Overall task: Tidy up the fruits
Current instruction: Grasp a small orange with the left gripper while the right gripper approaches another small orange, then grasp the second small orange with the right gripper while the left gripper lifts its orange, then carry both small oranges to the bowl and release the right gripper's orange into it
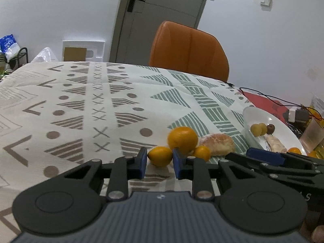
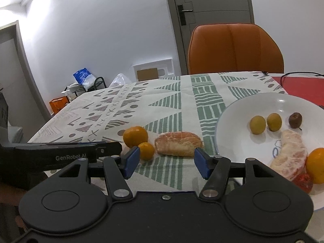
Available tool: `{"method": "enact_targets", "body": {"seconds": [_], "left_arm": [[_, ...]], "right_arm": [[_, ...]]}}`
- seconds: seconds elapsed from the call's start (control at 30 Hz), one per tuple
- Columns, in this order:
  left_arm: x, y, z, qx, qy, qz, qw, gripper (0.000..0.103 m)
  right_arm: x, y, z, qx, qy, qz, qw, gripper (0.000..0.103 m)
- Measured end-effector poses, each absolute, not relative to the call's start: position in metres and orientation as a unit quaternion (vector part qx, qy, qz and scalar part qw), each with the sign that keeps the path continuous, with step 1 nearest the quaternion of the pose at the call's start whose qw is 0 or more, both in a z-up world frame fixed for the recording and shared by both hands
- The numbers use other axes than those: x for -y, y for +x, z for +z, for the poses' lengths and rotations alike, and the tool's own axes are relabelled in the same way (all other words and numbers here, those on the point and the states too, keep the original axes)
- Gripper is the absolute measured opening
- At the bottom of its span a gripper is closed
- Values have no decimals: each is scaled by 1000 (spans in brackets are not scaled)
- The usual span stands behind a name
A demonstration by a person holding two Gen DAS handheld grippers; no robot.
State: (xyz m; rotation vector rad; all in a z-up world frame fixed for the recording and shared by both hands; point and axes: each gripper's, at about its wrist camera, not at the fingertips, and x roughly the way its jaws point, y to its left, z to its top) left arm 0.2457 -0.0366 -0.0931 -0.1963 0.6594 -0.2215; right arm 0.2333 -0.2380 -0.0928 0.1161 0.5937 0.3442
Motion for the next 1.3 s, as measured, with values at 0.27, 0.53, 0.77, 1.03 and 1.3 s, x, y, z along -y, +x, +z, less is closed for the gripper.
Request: {"method": "enact_targets", "body": {"seconds": [0.27,0.53,0.77,1.03,1.3], "left_arm": [[16,239,-88,-316,-103,-83,939,25],[-5,230,-78,-301,-115,-62,945,25],[-24,222,-73,-294,-124,-42,947,25],[-19,214,-70,-290,-119,-53,948,25],[-8,208,-63,-283,-110,-65,951,25]], "right_arm": [[225,239,-92,-293,49,182,937,59],[207,251,-92,-300,30,196,933,58],[200,259,-99,-318,26,195,928,22],[206,243,-86,-299,32,191,934,21],[225,233,-73,-283,45,175,942,22]]}}
